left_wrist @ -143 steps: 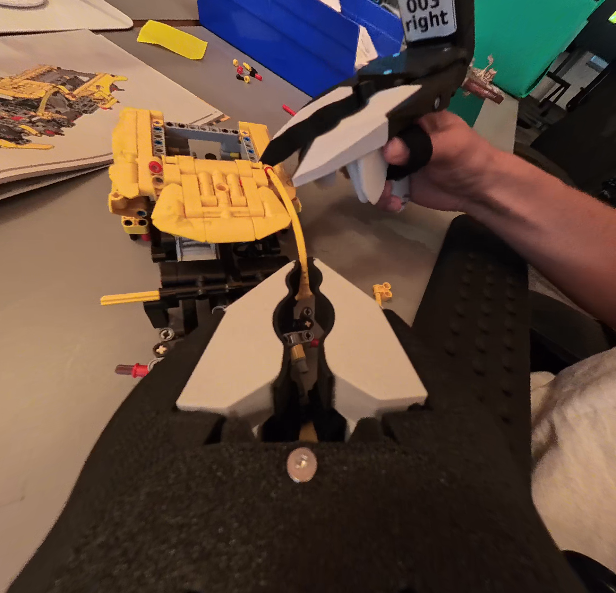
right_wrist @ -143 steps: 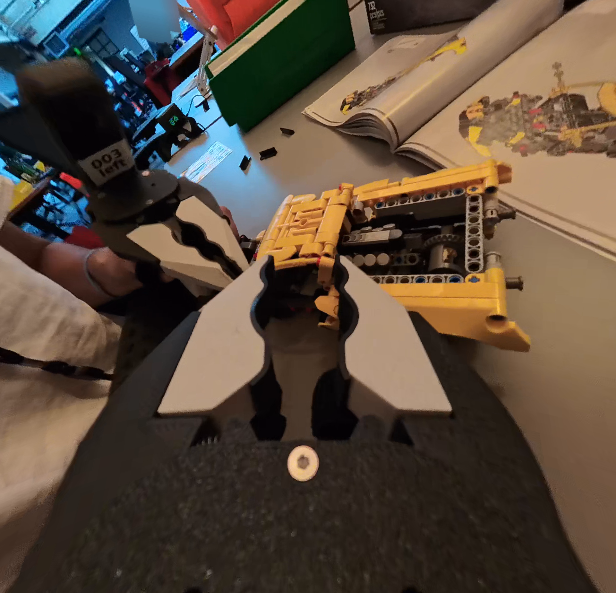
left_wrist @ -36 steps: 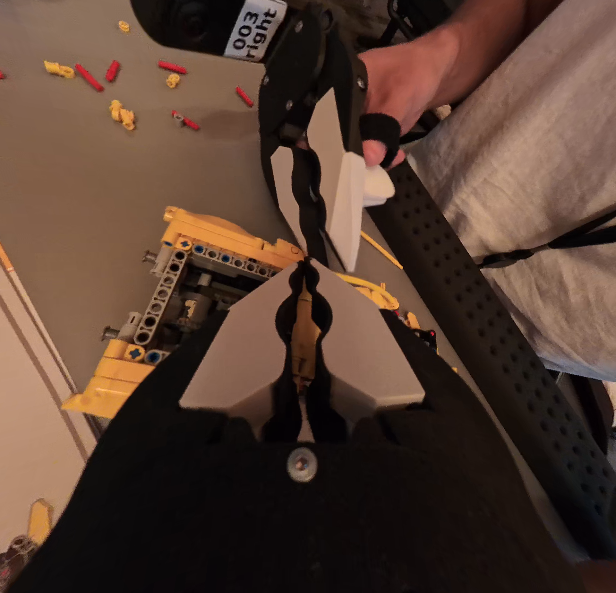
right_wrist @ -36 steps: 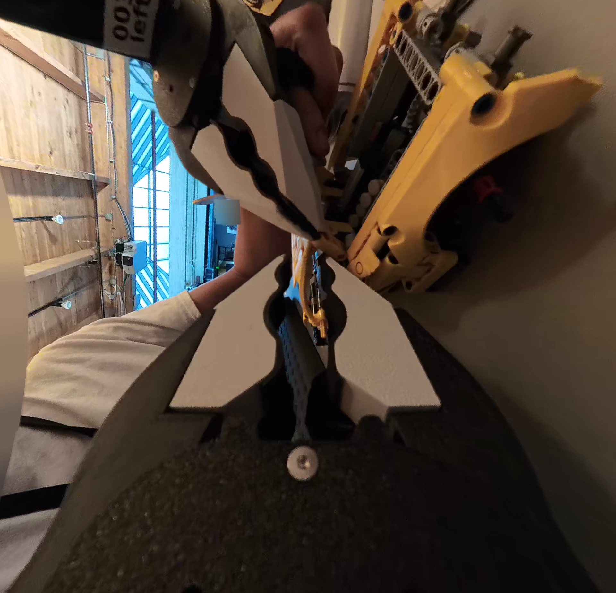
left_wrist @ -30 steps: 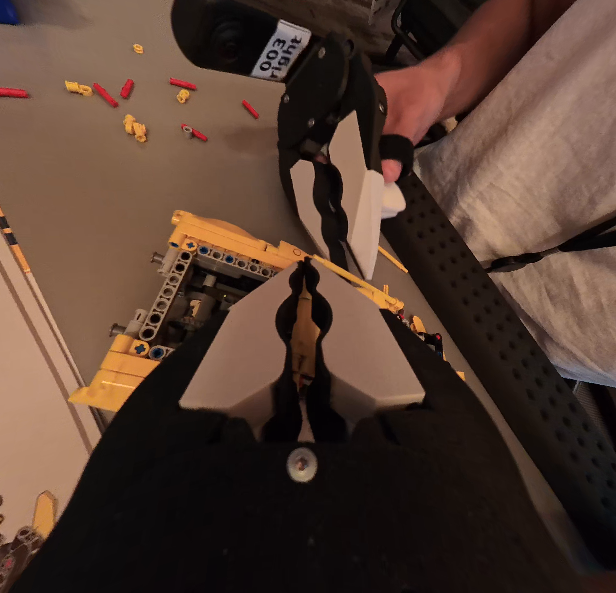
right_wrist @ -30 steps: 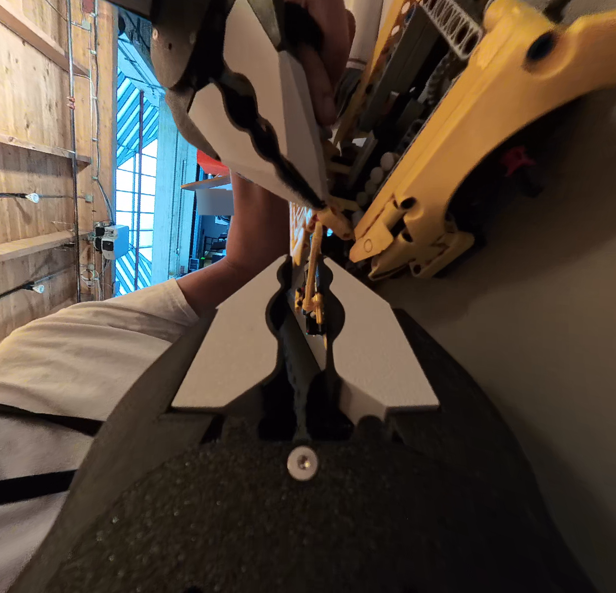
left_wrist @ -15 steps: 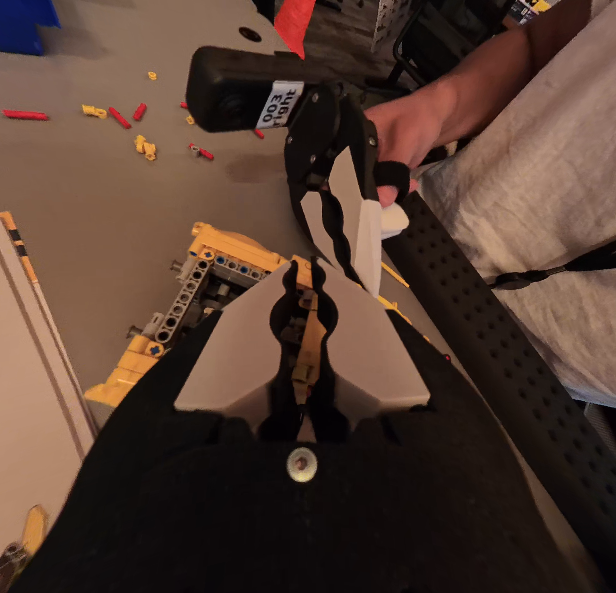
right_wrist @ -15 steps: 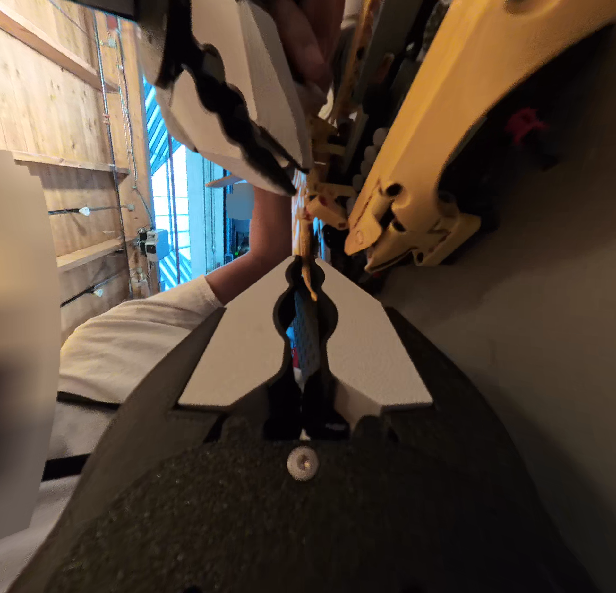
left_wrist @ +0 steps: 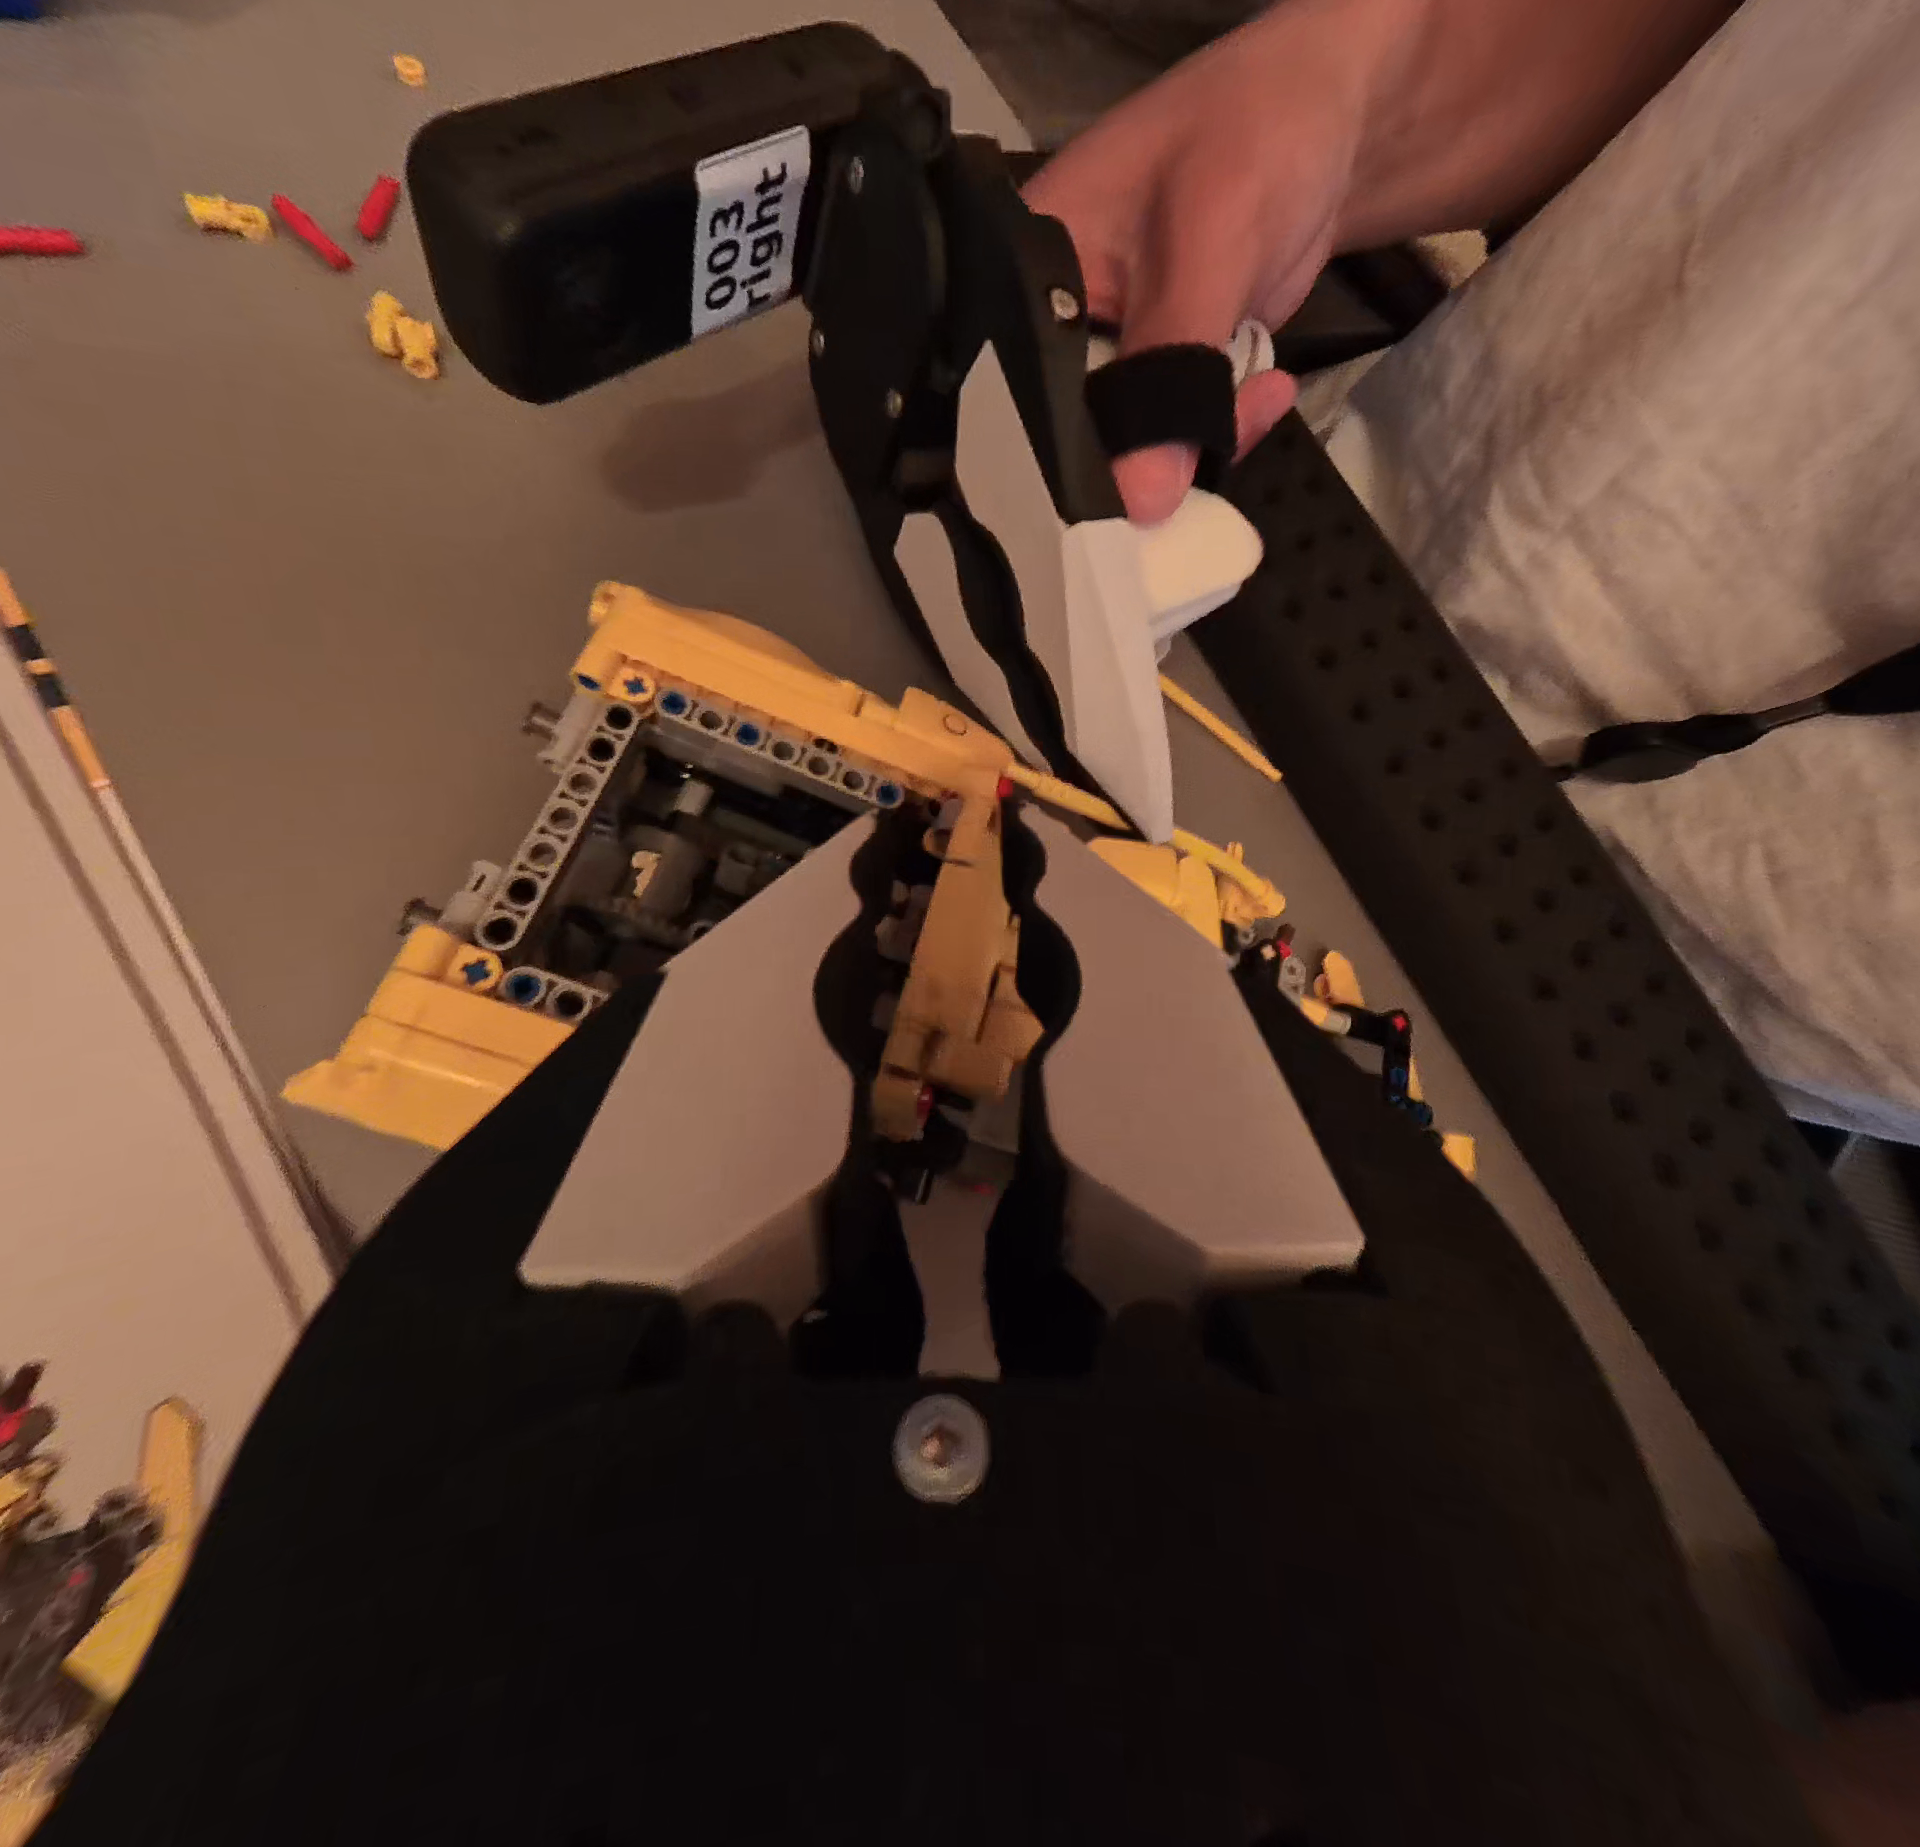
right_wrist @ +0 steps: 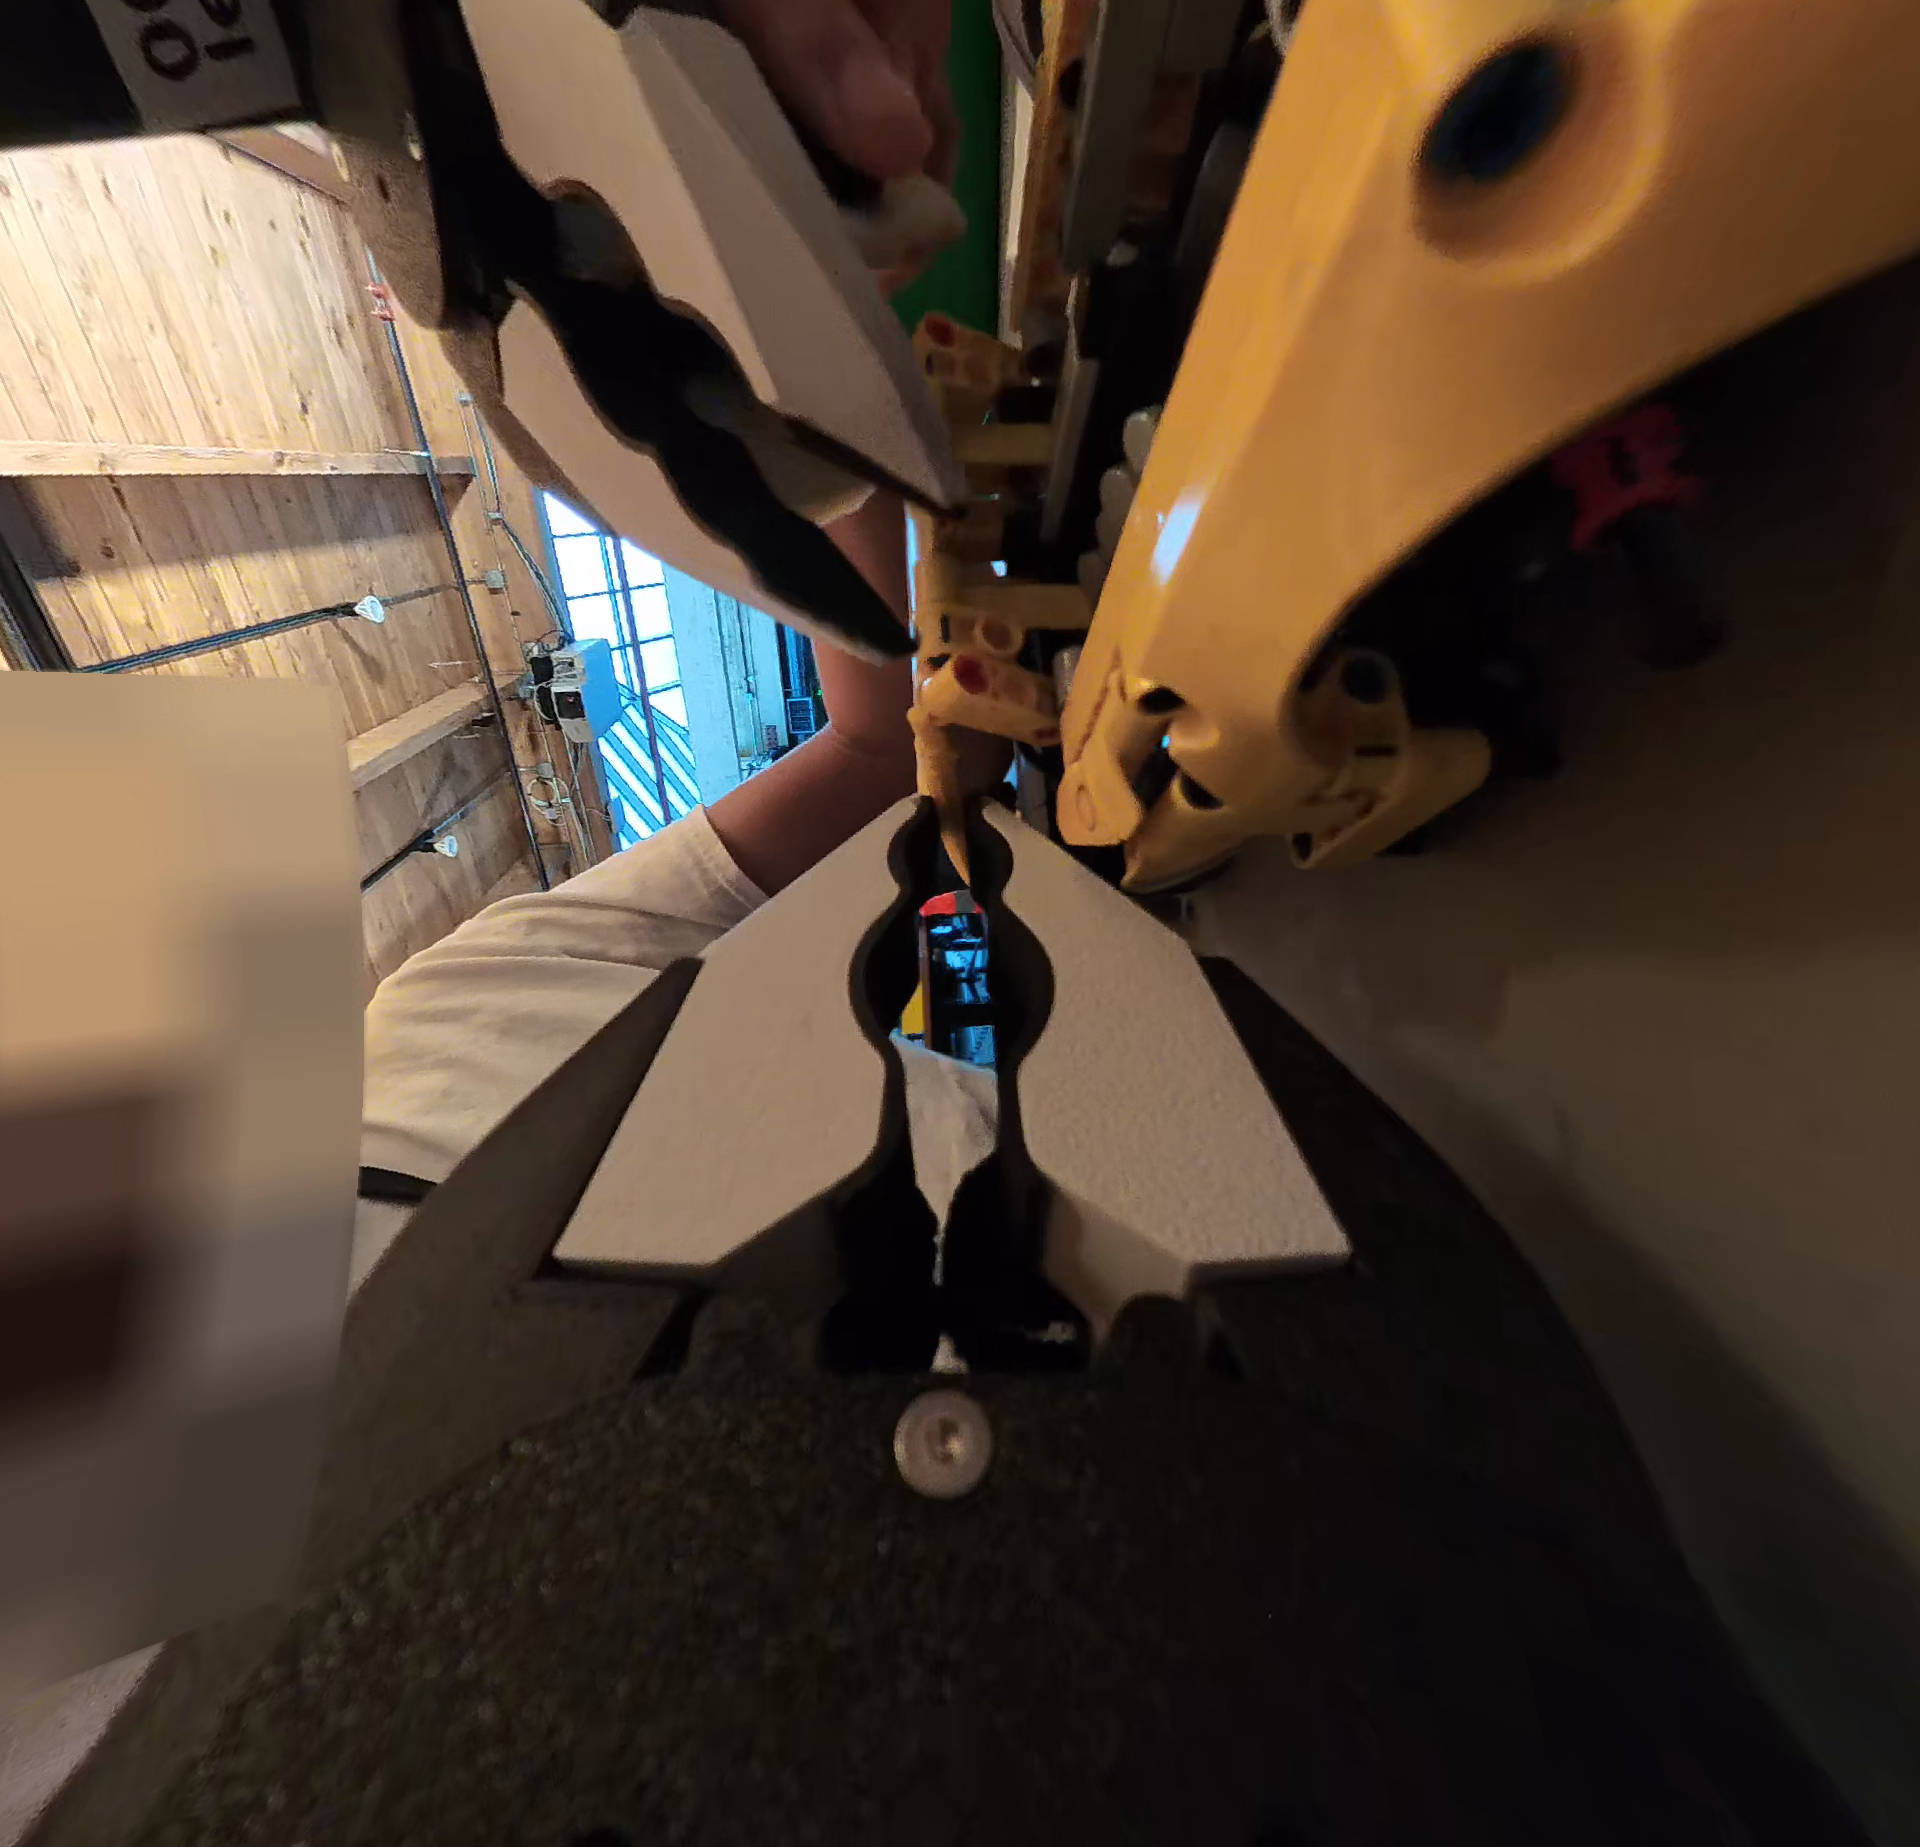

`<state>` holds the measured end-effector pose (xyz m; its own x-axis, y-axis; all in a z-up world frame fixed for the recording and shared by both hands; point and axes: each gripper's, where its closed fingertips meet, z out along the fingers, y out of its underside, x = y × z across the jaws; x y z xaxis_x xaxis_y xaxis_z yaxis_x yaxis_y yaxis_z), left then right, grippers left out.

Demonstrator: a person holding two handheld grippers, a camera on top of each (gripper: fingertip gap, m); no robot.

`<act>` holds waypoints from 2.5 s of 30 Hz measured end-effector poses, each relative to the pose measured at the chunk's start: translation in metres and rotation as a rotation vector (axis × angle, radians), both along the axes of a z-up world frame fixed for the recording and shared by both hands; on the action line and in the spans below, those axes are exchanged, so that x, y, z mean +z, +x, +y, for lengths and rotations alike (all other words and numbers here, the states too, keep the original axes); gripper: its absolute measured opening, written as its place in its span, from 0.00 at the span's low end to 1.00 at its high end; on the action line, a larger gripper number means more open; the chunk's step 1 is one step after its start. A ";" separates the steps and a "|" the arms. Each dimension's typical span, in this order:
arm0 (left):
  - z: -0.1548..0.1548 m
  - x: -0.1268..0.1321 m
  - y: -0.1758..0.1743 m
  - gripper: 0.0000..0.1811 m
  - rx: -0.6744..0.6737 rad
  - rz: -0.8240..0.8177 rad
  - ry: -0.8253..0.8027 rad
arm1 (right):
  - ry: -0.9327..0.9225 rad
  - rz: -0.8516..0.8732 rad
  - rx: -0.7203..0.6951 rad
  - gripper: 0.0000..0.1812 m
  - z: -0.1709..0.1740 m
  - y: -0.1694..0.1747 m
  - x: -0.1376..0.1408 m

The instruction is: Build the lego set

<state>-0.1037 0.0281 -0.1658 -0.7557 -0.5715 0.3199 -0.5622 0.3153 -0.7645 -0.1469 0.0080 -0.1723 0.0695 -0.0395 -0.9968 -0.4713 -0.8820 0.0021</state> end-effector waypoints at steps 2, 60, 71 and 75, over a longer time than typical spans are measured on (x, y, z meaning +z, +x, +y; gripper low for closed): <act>-0.004 0.000 -0.001 0.09 -0.017 0.020 -0.025 | 0.038 -0.053 -0.008 0.02 0.002 0.000 0.000; -0.017 0.003 0.005 0.10 -0.028 0.114 -0.213 | -0.023 0.233 -0.420 0.01 0.005 0.017 0.005; -0.012 0.016 -0.001 0.04 -0.035 -0.003 -0.332 | -0.040 0.274 -0.526 0.01 0.008 0.027 0.004; -0.013 0.010 0.002 0.00 -0.015 -0.037 -0.283 | -0.029 0.244 -0.547 0.01 0.008 0.032 0.004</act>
<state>-0.1019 0.0148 -0.1559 -0.7778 -0.4517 0.4371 -0.5288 0.0943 -0.8435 -0.1152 0.0155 -0.1688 -0.1992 -0.0319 -0.9794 -0.8399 -0.5094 0.1875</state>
